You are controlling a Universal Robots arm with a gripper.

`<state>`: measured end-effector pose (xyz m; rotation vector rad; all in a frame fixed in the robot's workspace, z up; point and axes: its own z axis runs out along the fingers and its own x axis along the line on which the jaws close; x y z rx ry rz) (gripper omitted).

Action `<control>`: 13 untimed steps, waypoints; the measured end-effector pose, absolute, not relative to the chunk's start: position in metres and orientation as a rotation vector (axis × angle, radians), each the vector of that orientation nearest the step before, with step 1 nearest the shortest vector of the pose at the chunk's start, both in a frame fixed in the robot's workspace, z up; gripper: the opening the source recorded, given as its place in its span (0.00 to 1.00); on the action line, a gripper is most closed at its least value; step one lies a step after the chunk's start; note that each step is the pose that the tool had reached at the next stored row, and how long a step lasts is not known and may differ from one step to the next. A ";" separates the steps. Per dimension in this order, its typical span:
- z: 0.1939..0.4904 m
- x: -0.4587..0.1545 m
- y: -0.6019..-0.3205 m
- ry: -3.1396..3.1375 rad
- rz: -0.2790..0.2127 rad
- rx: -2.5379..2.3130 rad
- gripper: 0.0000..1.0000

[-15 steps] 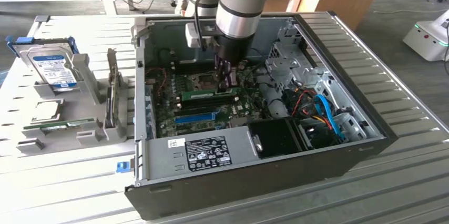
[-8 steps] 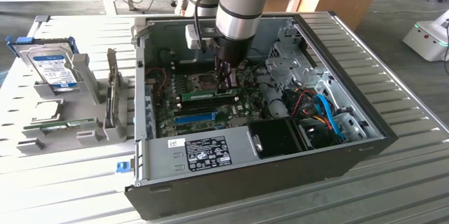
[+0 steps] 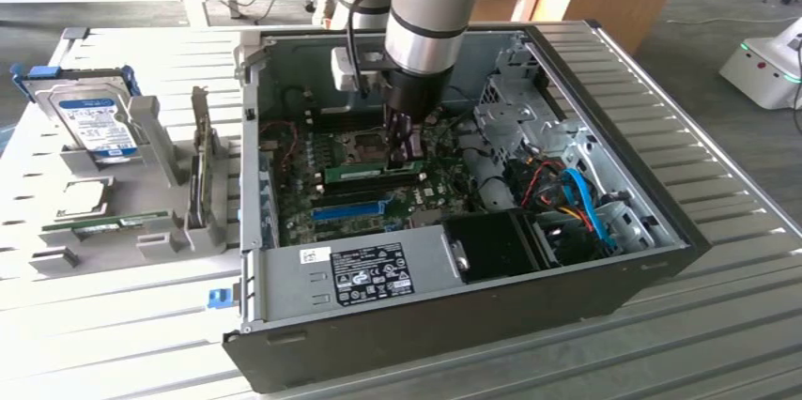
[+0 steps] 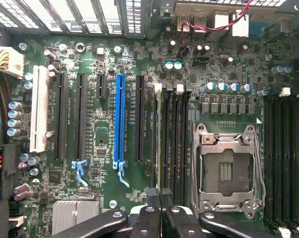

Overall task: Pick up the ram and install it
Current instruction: 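Insert the ram into the slot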

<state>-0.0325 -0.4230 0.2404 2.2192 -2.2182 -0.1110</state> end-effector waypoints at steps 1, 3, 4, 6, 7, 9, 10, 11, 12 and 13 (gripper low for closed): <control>0.240 -0.032 -0.423 -2.218 -0.111 2.219 0.12; 0.239 -0.032 -0.423 -2.218 -0.111 2.219 0.12; 0.239 -0.032 -0.423 -2.218 -0.111 2.219 0.12; 0.238 -0.032 -0.423 -2.218 -0.111 2.219 0.12; 0.238 -0.032 -0.423 -2.218 -0.111 2.219 0.12; 0.238 -0.032 -0.423 -2.218 -0.111 2.219 0.12; 0.238 -0.032 -0.423 -2.218 -0.111 2.219 0.12; 0.238 -0.033 -0.423 -2.218 -0.111 2.219 0.12; 0.238 -0.033 -0.423 -2.219 -0.111 2.219 0.12; 0.238 -0.033 -0.424 -2.219 -0.111 2.219 0.12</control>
